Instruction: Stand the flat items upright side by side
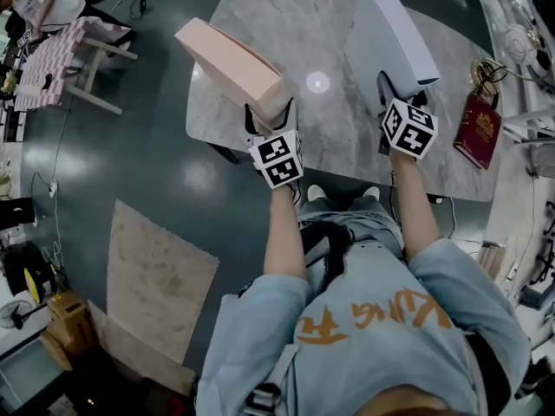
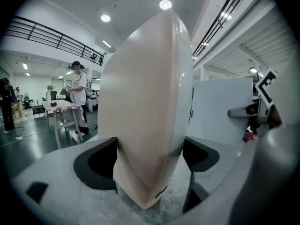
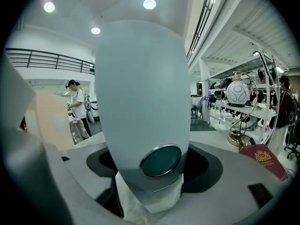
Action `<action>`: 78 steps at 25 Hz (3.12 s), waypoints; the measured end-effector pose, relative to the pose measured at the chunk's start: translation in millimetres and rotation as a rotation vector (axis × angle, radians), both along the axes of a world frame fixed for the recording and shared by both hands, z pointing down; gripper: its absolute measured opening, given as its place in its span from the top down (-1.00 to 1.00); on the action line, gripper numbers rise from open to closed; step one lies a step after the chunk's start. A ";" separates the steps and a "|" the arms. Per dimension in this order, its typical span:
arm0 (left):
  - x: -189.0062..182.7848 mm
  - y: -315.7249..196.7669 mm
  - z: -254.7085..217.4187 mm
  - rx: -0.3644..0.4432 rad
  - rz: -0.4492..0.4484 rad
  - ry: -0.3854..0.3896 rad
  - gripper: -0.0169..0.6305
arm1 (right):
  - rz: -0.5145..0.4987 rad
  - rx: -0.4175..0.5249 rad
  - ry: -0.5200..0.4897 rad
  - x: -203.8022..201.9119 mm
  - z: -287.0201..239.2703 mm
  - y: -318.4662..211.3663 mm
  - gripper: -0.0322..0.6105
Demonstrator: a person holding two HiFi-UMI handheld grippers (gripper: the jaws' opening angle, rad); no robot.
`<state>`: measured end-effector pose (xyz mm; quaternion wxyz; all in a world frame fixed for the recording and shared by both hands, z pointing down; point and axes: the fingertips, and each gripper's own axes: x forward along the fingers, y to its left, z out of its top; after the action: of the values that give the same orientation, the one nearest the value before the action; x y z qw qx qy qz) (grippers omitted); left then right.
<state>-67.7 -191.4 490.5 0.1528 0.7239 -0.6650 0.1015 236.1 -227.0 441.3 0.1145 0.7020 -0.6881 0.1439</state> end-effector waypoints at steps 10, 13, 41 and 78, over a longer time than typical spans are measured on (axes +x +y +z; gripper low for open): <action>36.8 3.6 3.9 0.019 0.201 0.058 -0.45 | -0.063 -0.010 -0.035 -29.3 2.8 -5.4 -0.24; 47.2 3.8 3.9 0.017 0.256 0.044 -0.45 | -0.090 -0.012 -0.041 -41.6 2.3 -5.6 -0.24; 74.1 3.0 1.9 0.027 0.439 0.045 -0.46 | -0.410 -0.037 -0.098 -159.9 -6.9 4.6 -0.24; 69.1 24.9 3.9 -0.013 0.503 0.041 -0.46 | -0.936 -0.120 -0.158 -185.5 -14.9 51.7 -0.15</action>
<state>1.4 -166.5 494.4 0.1409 0.8675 -0.4601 0.1258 50.6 -175.3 426.4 0.1547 0.2956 -0.9274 0.1692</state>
